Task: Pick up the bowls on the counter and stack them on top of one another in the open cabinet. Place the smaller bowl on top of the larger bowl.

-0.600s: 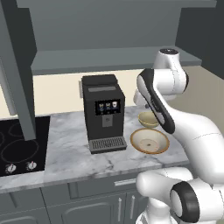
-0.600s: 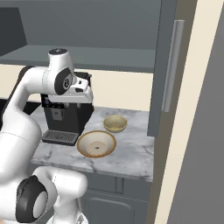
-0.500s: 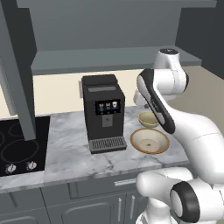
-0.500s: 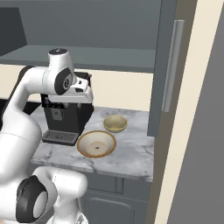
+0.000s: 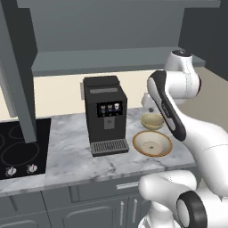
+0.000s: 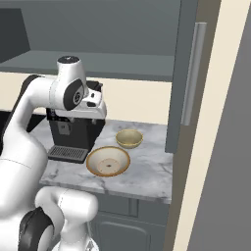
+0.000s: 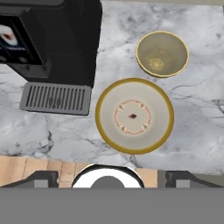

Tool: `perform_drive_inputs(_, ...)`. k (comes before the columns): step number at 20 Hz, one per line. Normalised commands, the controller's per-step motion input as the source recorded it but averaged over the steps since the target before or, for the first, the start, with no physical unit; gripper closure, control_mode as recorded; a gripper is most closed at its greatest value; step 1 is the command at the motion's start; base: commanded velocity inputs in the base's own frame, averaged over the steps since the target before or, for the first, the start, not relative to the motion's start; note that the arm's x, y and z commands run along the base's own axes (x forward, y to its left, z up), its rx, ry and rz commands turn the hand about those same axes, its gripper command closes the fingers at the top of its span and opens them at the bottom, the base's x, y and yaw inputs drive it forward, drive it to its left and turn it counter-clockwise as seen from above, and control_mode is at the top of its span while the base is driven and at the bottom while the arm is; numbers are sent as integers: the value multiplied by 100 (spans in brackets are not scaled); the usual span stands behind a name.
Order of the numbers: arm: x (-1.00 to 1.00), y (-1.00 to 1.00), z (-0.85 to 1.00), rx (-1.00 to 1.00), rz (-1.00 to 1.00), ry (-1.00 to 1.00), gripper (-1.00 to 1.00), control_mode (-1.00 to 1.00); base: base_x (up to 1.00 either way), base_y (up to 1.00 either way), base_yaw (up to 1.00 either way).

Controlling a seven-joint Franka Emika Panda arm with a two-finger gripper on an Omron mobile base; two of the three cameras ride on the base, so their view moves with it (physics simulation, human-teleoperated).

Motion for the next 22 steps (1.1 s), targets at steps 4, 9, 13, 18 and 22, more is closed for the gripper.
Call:
perform_drive_inputs(4,-28,-16,-3,6,-1,-4,-100,-100,0,0,0)
perform_drive_inputs(9,-27,-12,-12,7,-2,-8,-100,-100,0,0,0)
perform_drive_inputs(13,-21,-10,-21,6,-7,-9,-100,-100,0,0,0)
perform_drive_inputs(18,-7,-5,-23,6,-11,-9,-100,-100,0,0,0)
perform_drive_inputs(22,0,-10,-17,8,-16,-4,-100,-100,0,0,0)
